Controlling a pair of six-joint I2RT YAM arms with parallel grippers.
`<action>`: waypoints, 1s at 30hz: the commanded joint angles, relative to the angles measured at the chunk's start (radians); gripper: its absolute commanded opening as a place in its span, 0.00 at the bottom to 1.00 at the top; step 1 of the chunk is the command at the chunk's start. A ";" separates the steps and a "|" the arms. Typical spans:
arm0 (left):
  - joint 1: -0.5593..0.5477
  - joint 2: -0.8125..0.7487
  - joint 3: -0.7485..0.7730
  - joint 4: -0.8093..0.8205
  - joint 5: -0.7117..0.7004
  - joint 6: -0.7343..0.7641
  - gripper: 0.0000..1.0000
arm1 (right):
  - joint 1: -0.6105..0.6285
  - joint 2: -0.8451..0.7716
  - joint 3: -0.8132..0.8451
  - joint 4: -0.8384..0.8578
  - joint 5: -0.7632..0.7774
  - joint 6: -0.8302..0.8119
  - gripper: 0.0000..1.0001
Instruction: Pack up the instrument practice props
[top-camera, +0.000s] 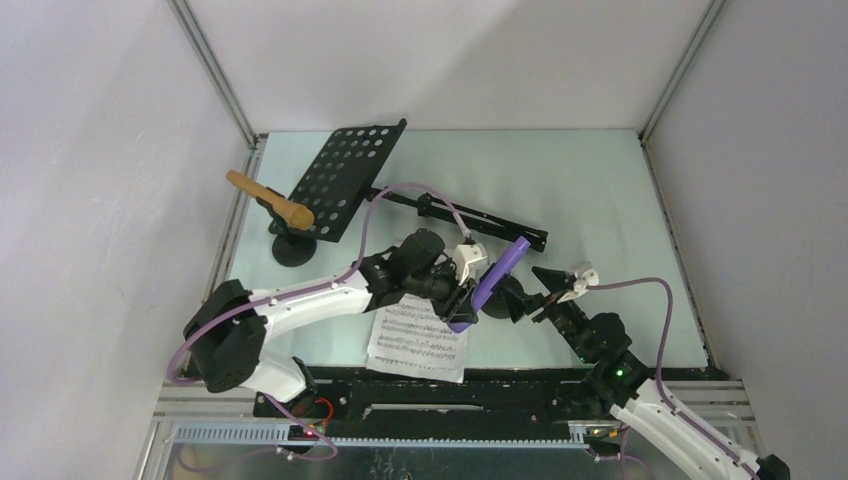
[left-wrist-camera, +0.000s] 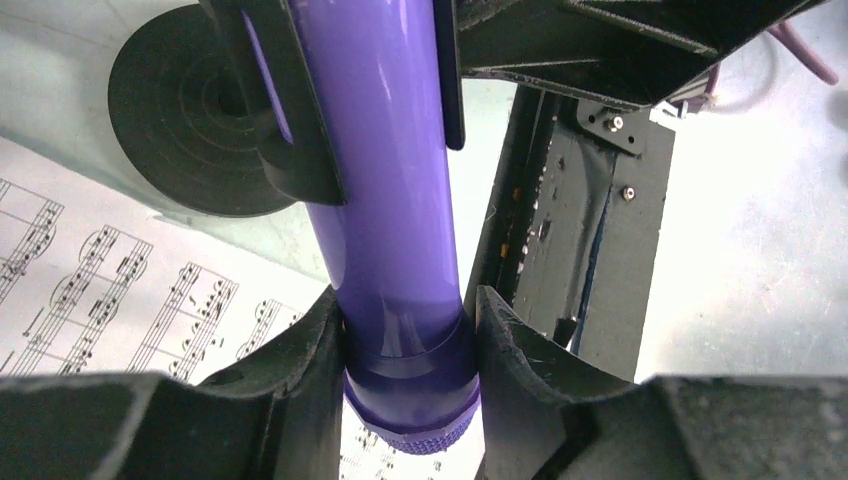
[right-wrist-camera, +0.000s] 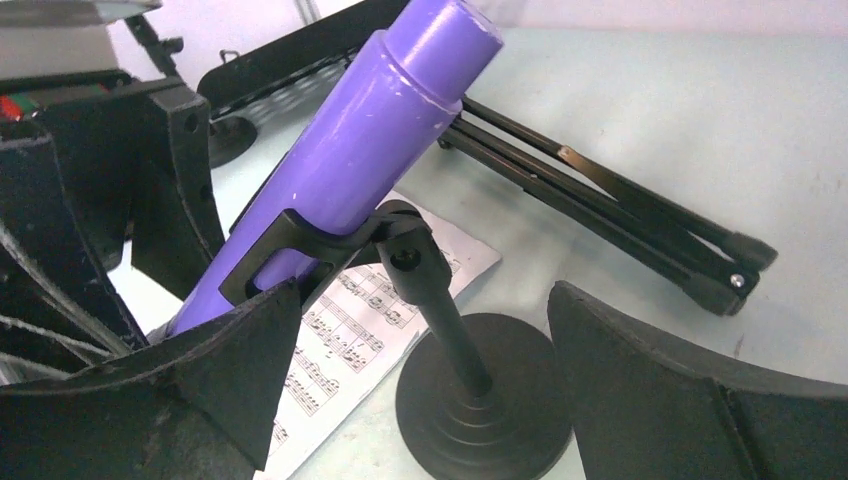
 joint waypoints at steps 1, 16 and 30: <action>0.006 -0.047 0.066 -0.058 0.159 0.116 0.00 | 0.014 0.178 -0.028 0.294 -0.086 -0.153 0.99; 0.070 -0.044 0.071 -0.075 0.171 0.135 0.00 | 0.058 0.016 0.049 -0.002 -0.057 -0.240 0.99; 0.110 -0.080 0.094 -0.108 0.148 0.132 0.00 | 0.059 0.132 0.155 -0.192 -0.046 -0.084 0.95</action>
